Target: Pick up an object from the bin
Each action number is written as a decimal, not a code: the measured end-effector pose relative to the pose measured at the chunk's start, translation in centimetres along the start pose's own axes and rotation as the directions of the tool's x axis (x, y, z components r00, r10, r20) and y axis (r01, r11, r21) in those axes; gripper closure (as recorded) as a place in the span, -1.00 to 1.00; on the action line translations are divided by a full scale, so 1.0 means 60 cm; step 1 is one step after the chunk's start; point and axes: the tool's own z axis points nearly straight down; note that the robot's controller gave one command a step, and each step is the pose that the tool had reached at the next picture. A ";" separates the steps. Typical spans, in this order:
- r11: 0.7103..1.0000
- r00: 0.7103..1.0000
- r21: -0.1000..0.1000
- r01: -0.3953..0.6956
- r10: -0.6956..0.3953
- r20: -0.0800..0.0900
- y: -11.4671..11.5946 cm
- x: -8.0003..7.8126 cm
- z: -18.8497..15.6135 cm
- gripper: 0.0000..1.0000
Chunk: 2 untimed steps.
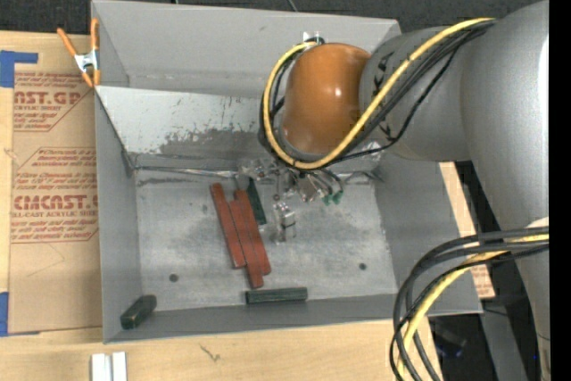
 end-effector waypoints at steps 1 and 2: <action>0.998 0.998 0.000 0.056 -0.056 -0.003 0.003 -0.002 0.011 -1.00; 0.973 0.973 -0.002 0.232 -0.232 0.003 0.052 -0.005 0.023 -1.00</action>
Offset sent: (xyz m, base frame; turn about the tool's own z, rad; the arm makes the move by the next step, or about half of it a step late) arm -0.0306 0.0052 -0.0170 -0.2946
